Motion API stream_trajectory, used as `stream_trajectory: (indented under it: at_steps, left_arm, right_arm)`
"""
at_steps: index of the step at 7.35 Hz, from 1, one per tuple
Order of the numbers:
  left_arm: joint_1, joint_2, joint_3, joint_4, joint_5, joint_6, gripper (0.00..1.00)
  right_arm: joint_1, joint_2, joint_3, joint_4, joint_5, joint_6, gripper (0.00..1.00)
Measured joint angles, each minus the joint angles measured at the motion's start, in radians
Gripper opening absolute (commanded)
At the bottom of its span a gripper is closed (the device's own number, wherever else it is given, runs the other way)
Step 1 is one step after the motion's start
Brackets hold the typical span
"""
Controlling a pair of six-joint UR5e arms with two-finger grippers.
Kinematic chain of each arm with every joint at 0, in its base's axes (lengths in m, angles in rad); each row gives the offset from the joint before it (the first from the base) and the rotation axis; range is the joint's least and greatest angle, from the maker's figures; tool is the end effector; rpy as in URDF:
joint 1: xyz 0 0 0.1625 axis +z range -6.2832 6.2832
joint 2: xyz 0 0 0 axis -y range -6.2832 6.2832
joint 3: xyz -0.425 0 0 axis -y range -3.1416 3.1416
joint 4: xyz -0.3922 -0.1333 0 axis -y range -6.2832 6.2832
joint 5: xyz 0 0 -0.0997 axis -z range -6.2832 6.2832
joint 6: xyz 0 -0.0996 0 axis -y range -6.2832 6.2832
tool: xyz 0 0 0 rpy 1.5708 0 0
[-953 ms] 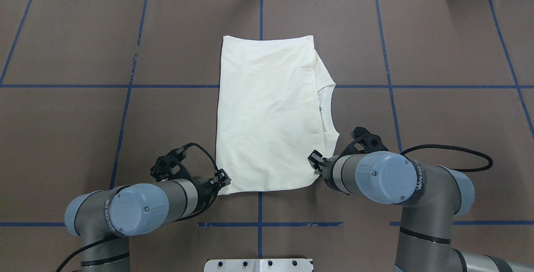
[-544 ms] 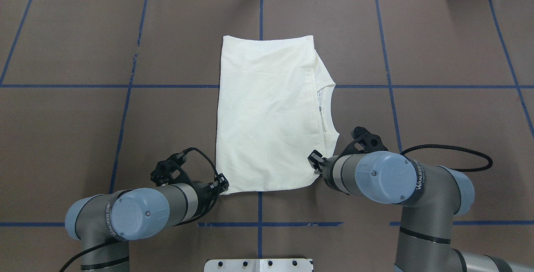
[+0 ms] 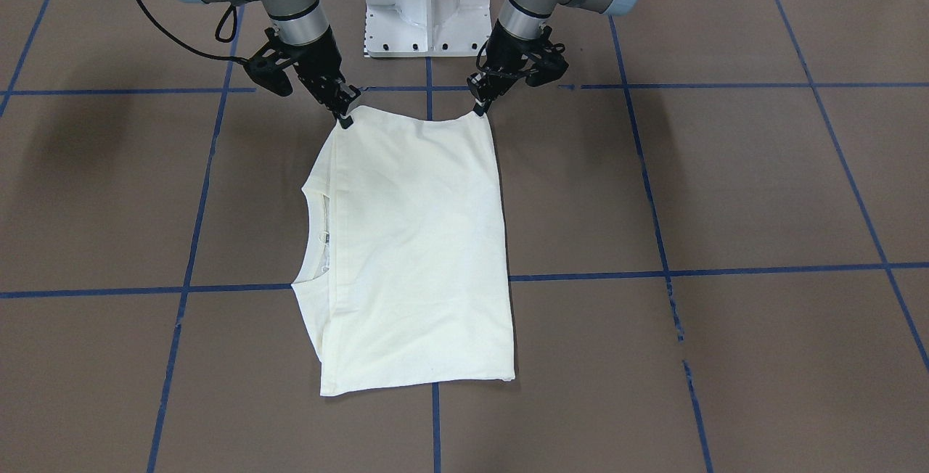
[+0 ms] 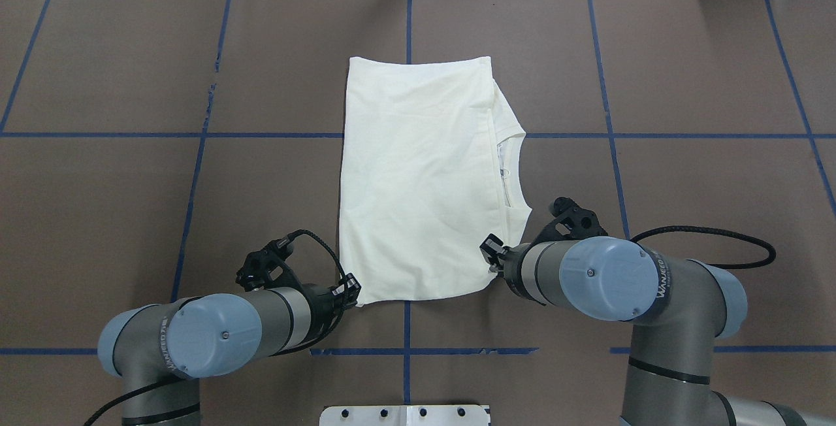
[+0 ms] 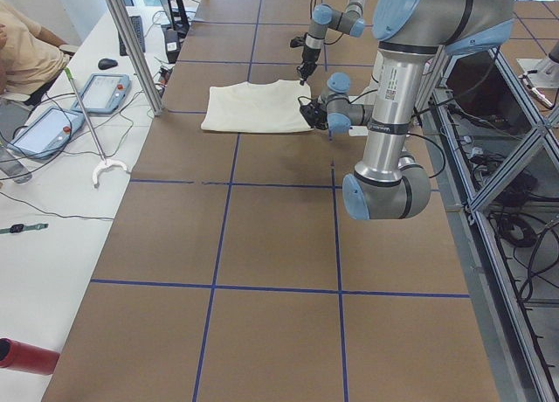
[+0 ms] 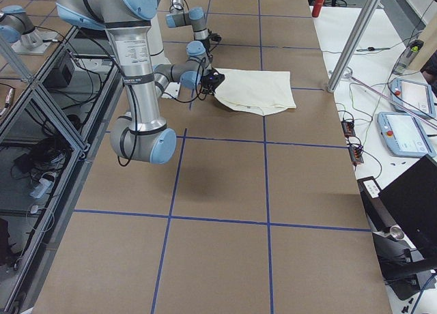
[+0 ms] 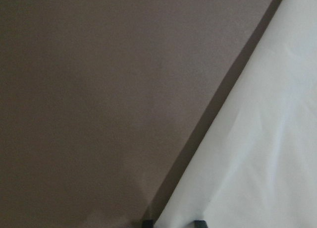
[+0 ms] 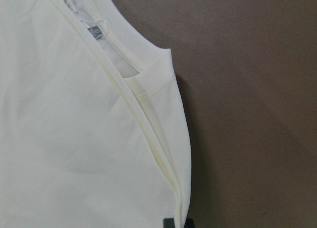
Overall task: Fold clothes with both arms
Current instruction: 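Lift the near shirt edge with both grippers and fold it over the far half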
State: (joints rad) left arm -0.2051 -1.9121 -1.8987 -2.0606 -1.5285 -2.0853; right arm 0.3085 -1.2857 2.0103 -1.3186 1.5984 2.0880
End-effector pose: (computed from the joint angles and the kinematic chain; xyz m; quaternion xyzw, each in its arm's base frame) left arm 0.5408 -0.2530 0.2681 -0.0669 0.5437 -0.3054 0.7789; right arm -0.4858 -0.2918 0.2835 -0.0610 -0.4653 0.3483 0.8114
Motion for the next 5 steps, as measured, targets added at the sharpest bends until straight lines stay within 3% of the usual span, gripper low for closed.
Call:
stream_trajectory:
  at_steps: [3,5]
  left_arm:
    - [0.005,0.079,-0.23,-0.001,-0.073,-0.098,0.0]
    - [0.011,0.08,-0.316,0.002,-0.081,-0.136,0.0]
  right_arm:
    - [-0.08,-0.097,0.208,-0.005,0.006,0.019,0.0]
    - [-0.101,-0.133,0.321,-0.007,0.005,0.07,0.0]
